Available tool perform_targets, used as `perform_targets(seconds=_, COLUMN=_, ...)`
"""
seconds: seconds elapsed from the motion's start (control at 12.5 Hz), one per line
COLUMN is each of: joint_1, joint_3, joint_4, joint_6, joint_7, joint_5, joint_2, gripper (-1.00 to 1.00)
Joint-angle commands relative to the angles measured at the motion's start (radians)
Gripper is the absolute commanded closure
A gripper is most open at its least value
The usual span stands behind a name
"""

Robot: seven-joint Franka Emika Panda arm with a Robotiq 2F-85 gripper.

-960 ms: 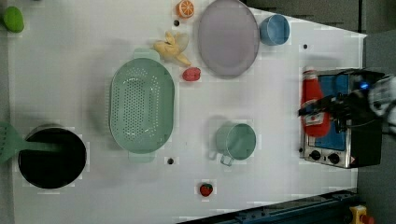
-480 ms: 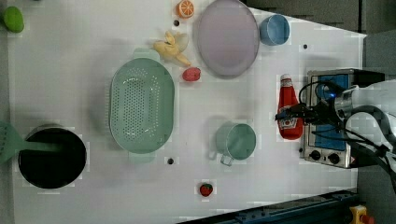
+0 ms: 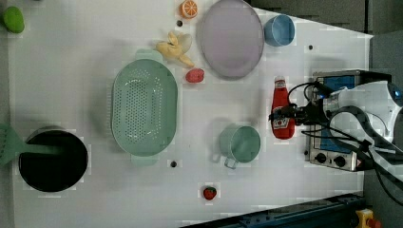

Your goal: Pick ketchup from plate and place it on table.

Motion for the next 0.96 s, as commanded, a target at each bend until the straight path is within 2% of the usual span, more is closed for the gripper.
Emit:
perform_targets(seconds=0.08, joint_1=0.003, joint_3=0.01, joint_4=0.023, joint_6=0.031, joint_7=0.037, joint_5=-0.003, joint_2=-0.036, gripper=-0.67)
perform_targets(seconds=0.16, joint_1=0.003, joint_3=0.017, joint_4=0.036, joint_6=0.03, joint_7=0.037, joint_5=-0.003, joint_2=-0.051, gripper=-0.89)
perform_targets(seconds=0.24, joint_1=0.004, joint_3=0.018, joint_4=0.043, joint_6=0.009, joint_7=0.036, joint_5=-0.003, joint_2=-0.068, gripper=-1.0)
perform_targets(seconds=0.56, joint_1=0.011, joint_3=0.025, joint_4=0.137, joint_6=-0.106, joint_7=0.108, joint_5=-0.003, joint_2=-0.183, gripper=-1.0)
perform_targets(seconds=0.8, joint_1=0.015, joint_3=0.034, joint_4=0.267, joint_6=-0.258, joint_7=0.337, joint_5=-0.005, joint_2=-0.276, gripper=-1.0)
perform_targets(seconds=0.96, joint_1=0.017, joint_3=0.036, joint_4=0.36, joint_6=-0.435, joint_7=0.484, joint_5=-0.019, joint_2=-0.32, gripper=-1.0)
